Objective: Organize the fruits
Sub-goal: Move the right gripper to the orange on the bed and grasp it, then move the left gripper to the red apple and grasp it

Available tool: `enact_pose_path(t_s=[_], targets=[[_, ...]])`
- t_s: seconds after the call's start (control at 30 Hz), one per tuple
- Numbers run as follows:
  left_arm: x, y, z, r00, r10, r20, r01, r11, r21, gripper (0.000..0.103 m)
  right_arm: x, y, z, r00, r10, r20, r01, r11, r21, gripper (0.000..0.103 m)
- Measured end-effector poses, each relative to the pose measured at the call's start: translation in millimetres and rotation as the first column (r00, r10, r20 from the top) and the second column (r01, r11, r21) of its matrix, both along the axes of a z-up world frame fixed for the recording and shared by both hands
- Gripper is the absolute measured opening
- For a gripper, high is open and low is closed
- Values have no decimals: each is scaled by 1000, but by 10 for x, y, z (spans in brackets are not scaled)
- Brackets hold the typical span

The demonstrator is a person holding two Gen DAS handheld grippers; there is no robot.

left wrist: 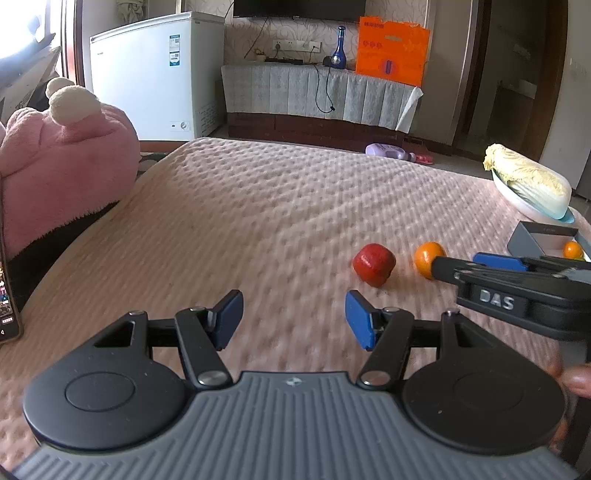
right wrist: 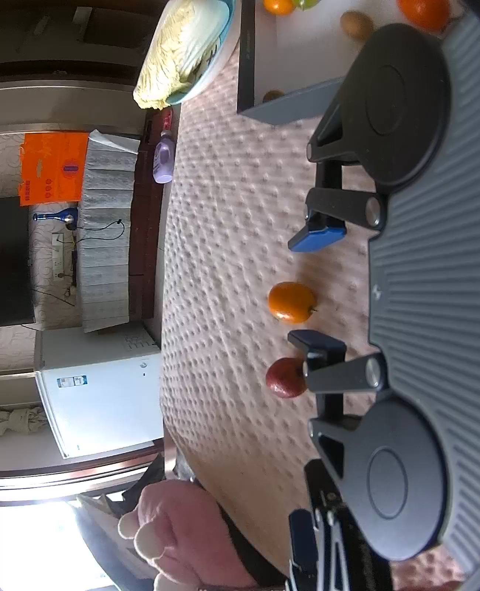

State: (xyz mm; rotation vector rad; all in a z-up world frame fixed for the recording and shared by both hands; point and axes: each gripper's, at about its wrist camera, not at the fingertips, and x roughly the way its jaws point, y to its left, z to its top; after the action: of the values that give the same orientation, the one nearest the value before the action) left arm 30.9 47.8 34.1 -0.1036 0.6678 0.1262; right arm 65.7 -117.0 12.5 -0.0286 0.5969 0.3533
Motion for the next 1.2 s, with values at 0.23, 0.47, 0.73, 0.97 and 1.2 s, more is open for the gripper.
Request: enact_pose_path(t_s=[0.23,0.47,0.73,0.97,1.2], targets=[[5,0,-1,1000,-8,6,8,1000,2,67,124,128,-129,1000,7,-18,-7,1000,-28,49],[1,23,-2,1000,-1,4,1,1000,0,67,174,165,-158,1000,-4,-19,3,999,-42,48],[6,4,-18,1000,-9,-4,9,1000,-6,67,162,162,-174,1000,8,-5,-8,998,-61,43],[7,-4,-7,1000,-8,0,8,1000,1,67,86,130,-145,1000,25,-10,-25,998,-65,32],[6,-28,31,1000,-1,13,1,1000,-3,67,-127,16,32,998,55,9,-54,996,-68,32]])
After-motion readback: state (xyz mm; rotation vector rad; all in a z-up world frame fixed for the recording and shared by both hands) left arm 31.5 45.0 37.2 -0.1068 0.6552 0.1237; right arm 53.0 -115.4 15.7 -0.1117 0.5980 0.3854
